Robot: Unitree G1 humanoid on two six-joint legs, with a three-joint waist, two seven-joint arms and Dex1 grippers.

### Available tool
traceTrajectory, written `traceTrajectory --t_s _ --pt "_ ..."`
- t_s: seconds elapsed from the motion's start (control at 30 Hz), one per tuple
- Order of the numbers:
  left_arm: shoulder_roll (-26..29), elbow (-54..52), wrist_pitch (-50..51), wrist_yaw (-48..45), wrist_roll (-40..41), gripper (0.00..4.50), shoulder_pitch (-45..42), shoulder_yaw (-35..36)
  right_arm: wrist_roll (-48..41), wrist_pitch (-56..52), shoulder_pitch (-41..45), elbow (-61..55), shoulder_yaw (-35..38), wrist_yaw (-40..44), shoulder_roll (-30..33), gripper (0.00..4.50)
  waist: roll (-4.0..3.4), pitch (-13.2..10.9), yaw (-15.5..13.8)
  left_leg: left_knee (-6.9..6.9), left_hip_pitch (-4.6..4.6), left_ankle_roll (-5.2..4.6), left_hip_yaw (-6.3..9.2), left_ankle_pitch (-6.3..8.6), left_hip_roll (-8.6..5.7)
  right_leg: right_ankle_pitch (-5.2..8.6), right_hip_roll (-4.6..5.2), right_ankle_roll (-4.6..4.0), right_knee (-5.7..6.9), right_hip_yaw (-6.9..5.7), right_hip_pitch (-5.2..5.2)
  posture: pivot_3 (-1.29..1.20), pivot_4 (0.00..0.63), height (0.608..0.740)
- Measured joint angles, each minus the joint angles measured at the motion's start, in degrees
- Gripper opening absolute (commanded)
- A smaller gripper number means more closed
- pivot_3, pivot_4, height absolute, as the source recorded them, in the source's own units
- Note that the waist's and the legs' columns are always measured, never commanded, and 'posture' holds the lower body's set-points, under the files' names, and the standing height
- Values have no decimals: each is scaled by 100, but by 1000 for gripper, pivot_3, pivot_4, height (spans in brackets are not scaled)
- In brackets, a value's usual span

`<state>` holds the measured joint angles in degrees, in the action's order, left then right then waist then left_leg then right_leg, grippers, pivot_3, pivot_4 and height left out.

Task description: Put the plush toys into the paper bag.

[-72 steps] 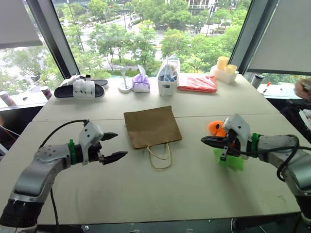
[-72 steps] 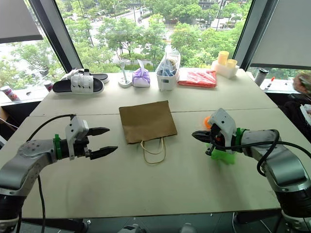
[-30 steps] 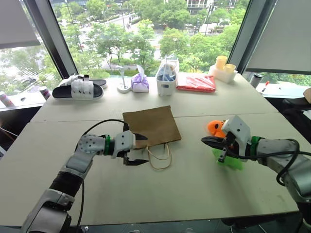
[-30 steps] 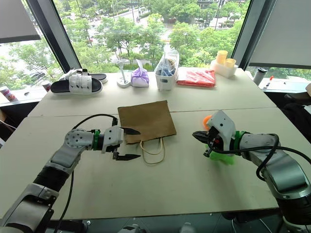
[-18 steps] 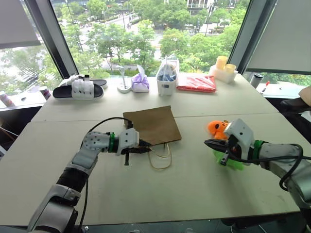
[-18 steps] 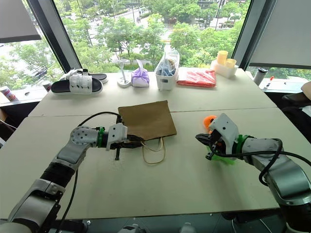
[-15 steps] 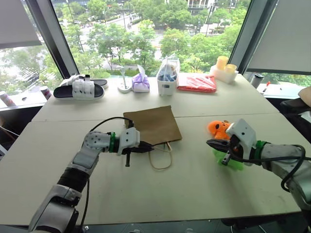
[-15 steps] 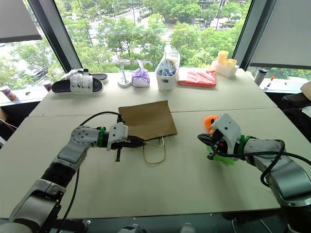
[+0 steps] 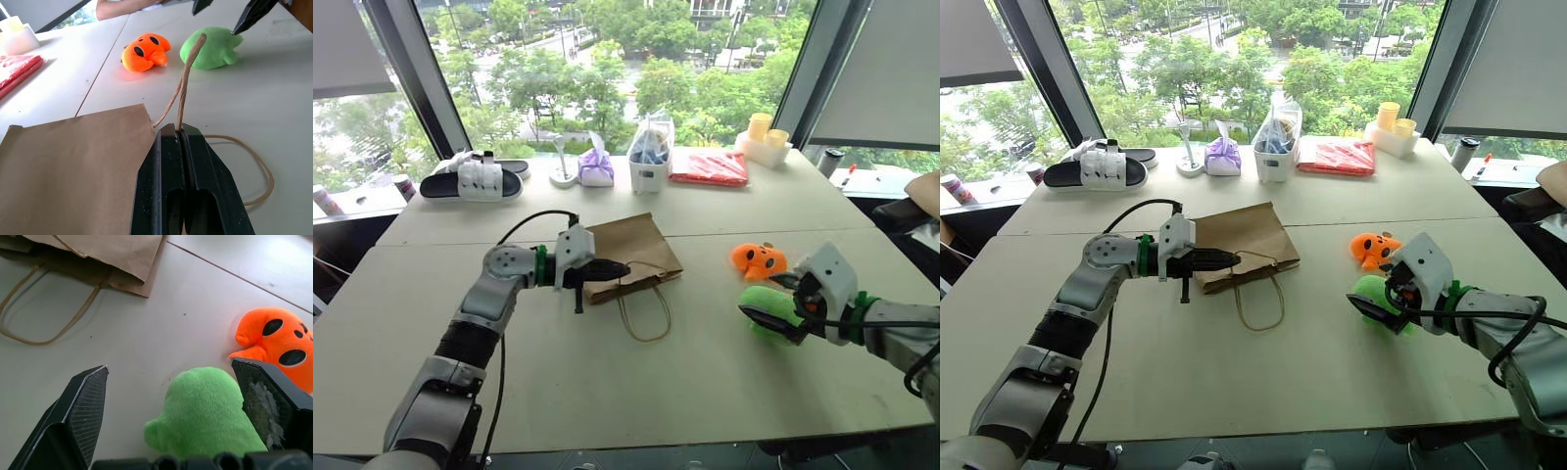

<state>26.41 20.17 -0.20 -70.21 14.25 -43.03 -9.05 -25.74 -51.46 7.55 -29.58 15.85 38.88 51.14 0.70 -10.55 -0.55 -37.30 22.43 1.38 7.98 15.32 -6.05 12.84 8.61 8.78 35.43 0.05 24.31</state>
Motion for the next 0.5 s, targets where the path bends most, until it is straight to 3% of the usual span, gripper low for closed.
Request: traceTrajectory --t_s 0.13,0.17,0.27,0.43,0.47,0.5 --pt "-21 9 0 37 9 0 -18 82 -110 -83 581 -64 -279 -222 -405 4431 1 0 38 -1 -3 3 3 -2 2 0 -2 0 2 0 0 0 150 740" --pt "-33 12 0 45 8 0 -30 89 -166 -129 763 -111 -450 -313 -623 4201 2 0 45 0 -4 3 4 -2 4 0 -3 0 4 0 0 0 150 740" --pt "-86 13 -1 63 7 0 -50 93 -261 -248 1009 -171 -1071 -565 -1245 3118 2 0 39 -1 -2 6 6 -3 2 0 -1 0 7 0 0 0 150 740" --pt "-90 22 28 174 17 0 -56 150 -150 -275 1114 -58 -1653 -855 -1675 446 3 1 -5 -5 2 20 6 -12 -4 0 2 0 2 0 0 0 150 740" --pt "-92 21 87 187 28 0 -60 165 -123 -268 1145 16 -1749 -903 -1753 32 3 1 -1 -4 1 19 6 -11 -4 -1 0 0 2 0 0 0 150 740" --pt "-99 19 118 202 37 0 -61 175 -69 -252 1177 93 -1831 -942 -1846 32 3 1 4 -4 1 18 6 -10 -4 -1 -1 0 4 0 0 0 150 740"
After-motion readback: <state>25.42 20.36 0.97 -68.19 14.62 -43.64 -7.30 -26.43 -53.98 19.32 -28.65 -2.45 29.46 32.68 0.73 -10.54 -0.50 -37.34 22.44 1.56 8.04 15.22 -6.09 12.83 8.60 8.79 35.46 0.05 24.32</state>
